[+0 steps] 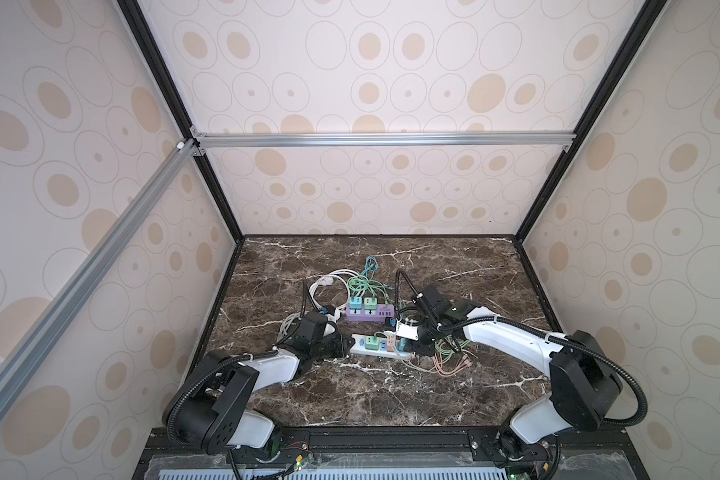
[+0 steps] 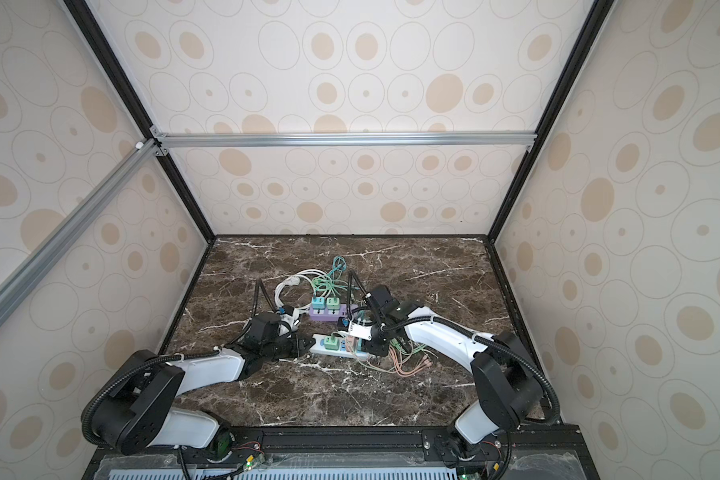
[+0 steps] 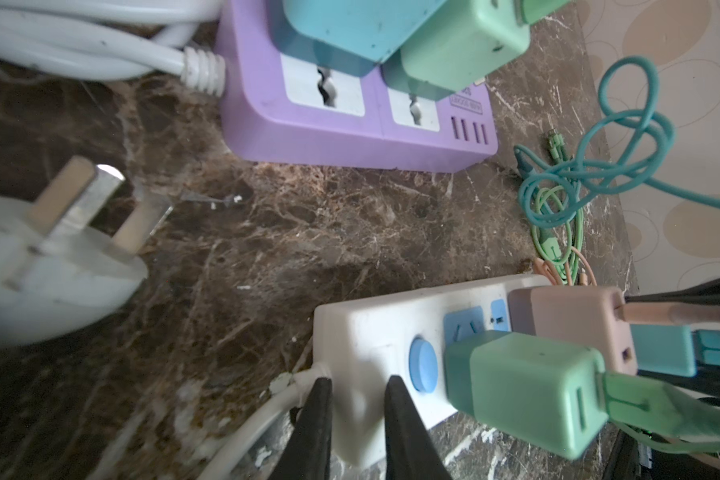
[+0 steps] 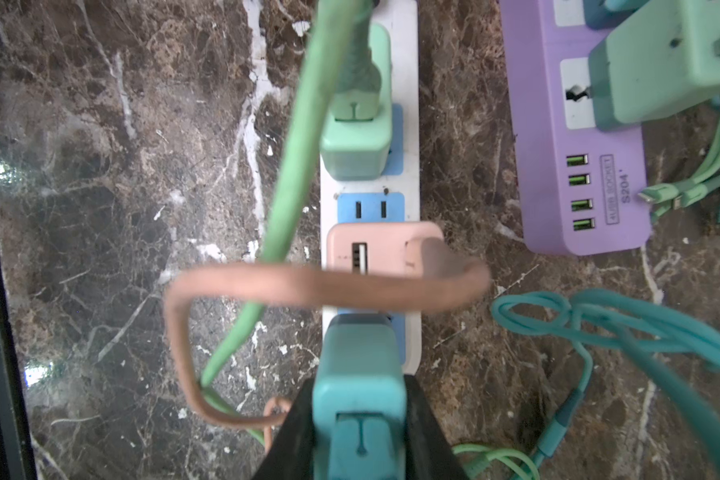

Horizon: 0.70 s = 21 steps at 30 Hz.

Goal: Insert the plug

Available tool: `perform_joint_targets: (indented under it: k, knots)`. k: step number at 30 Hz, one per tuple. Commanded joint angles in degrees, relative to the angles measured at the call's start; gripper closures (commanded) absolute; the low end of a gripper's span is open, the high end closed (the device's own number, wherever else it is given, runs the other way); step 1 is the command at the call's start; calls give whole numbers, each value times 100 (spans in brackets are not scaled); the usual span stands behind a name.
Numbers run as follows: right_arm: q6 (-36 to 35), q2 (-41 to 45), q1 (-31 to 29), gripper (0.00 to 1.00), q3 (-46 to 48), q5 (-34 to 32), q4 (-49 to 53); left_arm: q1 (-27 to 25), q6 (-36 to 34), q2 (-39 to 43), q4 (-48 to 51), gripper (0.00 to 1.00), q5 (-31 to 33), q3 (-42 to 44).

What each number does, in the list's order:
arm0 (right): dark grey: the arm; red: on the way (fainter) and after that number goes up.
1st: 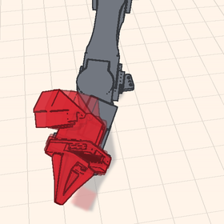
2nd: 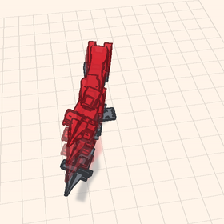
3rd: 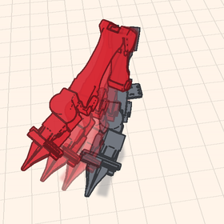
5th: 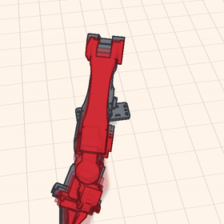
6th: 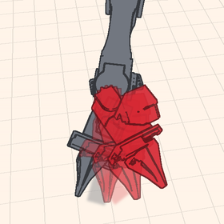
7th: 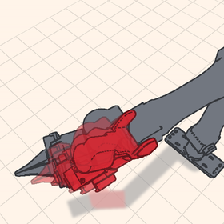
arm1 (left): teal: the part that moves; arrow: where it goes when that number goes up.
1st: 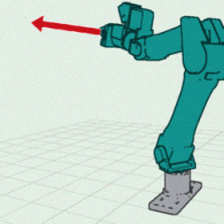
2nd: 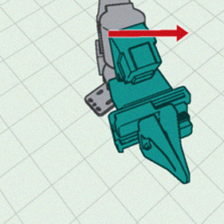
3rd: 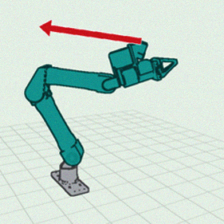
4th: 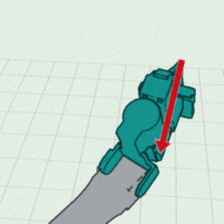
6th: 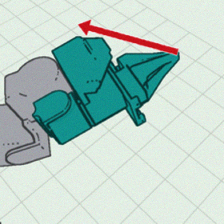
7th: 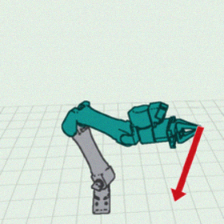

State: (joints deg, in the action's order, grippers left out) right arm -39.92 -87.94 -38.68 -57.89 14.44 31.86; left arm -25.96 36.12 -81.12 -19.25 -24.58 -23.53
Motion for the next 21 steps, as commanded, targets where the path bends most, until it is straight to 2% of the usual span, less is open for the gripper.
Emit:
perform_joint_targets:
  k: [1,11,21]
  knots:
    - [-55,-83,-103,85,85,144,173,29,-149,-170,350,77,25,-30]
    - [-34,-162,-175,85,71,137,172,36,-157,-212,202,78,6,-55]
    - [-125,-160,-170,85,140,-310,214,56,-189,-184,270,78,32,-90]
